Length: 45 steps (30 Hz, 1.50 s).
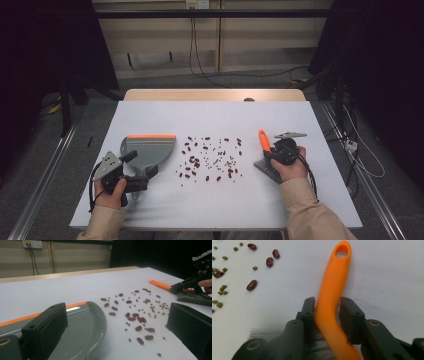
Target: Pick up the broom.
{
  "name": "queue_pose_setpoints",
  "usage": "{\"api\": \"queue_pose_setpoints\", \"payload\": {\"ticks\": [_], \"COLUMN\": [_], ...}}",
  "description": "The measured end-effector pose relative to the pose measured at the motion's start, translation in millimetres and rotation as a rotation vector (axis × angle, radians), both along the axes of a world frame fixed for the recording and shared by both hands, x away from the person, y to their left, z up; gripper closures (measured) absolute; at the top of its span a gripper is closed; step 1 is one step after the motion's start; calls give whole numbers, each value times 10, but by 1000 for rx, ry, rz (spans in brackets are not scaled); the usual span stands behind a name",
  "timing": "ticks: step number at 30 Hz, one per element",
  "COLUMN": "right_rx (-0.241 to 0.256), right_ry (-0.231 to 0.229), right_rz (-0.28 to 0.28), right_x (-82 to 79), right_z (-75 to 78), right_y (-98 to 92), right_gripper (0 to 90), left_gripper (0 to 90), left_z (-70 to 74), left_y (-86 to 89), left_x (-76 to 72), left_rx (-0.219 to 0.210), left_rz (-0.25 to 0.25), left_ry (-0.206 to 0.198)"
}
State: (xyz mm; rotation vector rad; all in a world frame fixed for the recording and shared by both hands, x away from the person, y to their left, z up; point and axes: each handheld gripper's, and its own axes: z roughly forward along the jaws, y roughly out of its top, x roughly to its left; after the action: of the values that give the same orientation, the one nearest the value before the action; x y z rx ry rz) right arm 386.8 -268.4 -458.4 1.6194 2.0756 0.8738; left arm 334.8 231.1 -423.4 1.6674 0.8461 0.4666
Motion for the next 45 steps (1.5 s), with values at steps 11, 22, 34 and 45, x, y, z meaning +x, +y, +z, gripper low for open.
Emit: {"api": "queue_pose_setpoints", "payload": {"ticks": [11,22,34,45], "right_rx": [17,82,116,-10], "right_ry": [21,6,-64,28], "right_rz": [-29,-46,-16,104], "right_x": [19,16,5,65], "right_z": [24,41,116,47], "right_y": [3,-52,-59,87], "right_gripper": [675,678,790,678], "left_gripper": [29,29,29,29], "left_z": [35,36,32,28], "left_y": [11,17,10,16], "left_x": [-16,-16,-16,-12], "left_rx": [-7,-9,2,-2], "left_rz": [11,10,5,9], "left_ry": [-16,-18,-13,-14]}}
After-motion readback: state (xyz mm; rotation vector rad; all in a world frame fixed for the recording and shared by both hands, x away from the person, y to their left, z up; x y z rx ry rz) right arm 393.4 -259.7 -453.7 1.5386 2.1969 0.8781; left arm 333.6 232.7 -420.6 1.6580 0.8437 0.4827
